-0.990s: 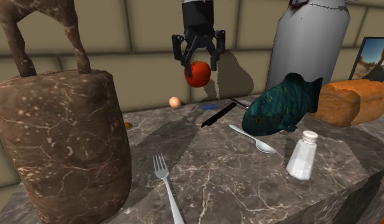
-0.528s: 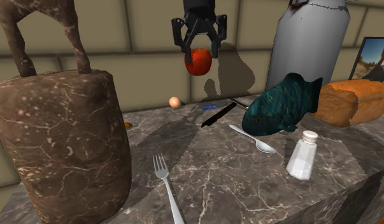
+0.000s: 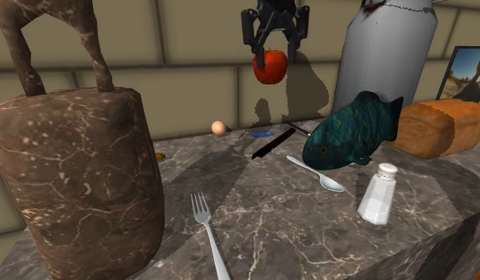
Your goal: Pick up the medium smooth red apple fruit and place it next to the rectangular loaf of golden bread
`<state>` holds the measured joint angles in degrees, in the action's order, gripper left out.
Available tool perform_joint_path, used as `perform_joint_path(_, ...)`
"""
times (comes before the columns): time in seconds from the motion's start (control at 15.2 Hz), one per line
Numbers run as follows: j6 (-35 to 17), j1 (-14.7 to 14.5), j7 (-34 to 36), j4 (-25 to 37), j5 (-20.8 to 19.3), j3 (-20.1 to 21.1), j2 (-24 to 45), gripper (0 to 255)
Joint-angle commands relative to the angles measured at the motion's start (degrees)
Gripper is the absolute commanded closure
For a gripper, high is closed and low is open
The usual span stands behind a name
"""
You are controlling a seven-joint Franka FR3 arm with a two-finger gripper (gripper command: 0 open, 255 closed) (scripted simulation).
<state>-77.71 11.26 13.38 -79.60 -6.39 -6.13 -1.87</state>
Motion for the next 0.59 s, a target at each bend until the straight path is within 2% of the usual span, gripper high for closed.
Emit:
perform_joint_path(0.0,-1.05,1.02,-2.12,-4.01,-0.40,-1.09,-3.20,255)
perform_joint_path(0.53,-2.86,4.97,-11.21,-13.44,-2.64,-6.29,-12.07,255)
